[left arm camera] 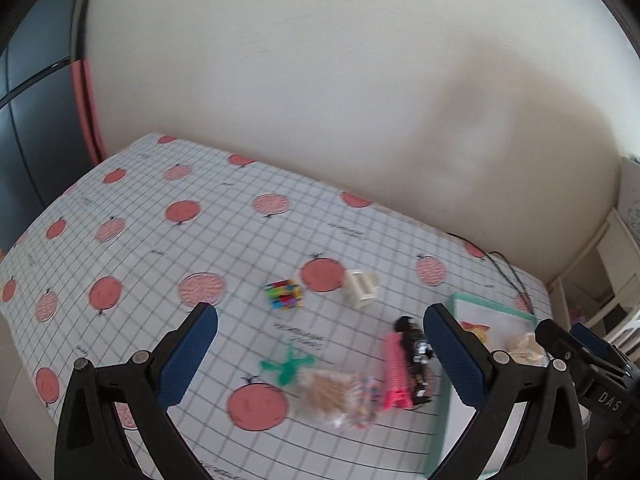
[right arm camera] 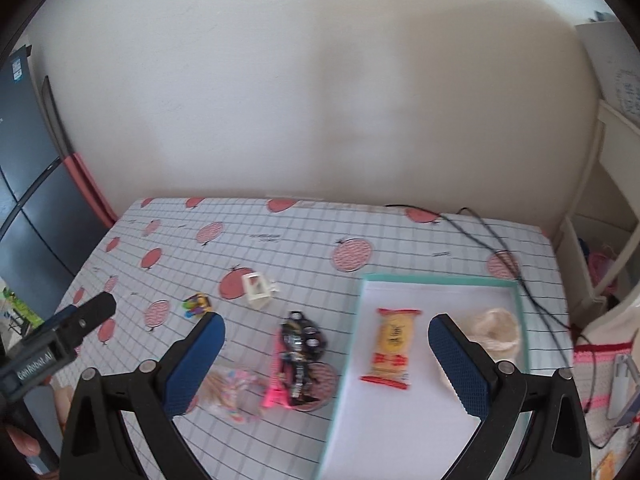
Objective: Organize objects
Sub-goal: 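Move both open tools back toward the remaining toys on the table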
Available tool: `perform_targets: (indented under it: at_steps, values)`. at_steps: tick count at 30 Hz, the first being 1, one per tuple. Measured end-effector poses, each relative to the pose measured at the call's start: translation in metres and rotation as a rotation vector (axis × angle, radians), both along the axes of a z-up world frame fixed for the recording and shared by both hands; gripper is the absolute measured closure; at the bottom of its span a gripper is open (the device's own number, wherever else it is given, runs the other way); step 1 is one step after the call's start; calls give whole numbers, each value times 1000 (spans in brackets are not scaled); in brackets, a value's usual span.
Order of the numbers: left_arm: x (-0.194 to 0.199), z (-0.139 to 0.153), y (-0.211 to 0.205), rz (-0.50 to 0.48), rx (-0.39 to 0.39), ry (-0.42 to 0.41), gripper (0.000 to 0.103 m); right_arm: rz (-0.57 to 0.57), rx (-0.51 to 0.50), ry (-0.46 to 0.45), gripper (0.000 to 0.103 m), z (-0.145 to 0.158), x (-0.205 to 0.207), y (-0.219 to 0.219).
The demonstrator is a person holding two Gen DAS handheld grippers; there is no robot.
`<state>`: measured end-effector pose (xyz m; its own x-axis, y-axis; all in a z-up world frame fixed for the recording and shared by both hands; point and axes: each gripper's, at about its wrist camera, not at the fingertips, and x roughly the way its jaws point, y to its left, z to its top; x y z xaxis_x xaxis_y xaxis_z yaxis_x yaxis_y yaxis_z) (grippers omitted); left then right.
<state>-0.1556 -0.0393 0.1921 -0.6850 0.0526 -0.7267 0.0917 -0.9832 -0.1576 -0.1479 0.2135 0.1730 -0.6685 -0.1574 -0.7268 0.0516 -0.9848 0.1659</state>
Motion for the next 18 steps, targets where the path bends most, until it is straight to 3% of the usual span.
perform_targets:
  at_steps: [5,11,18]
  values:
    - [-7,-13,-17,21,-6,-33,0,27,7,-15,0,-9,-11,-24]
    - [-24,-46,-27,33,-3,-128,1,37,25,-90,3,-38,-30,-41]
    - [-39,-85,-36,50,10,-236,1,66,28,-176,17,-70,-40,-59]
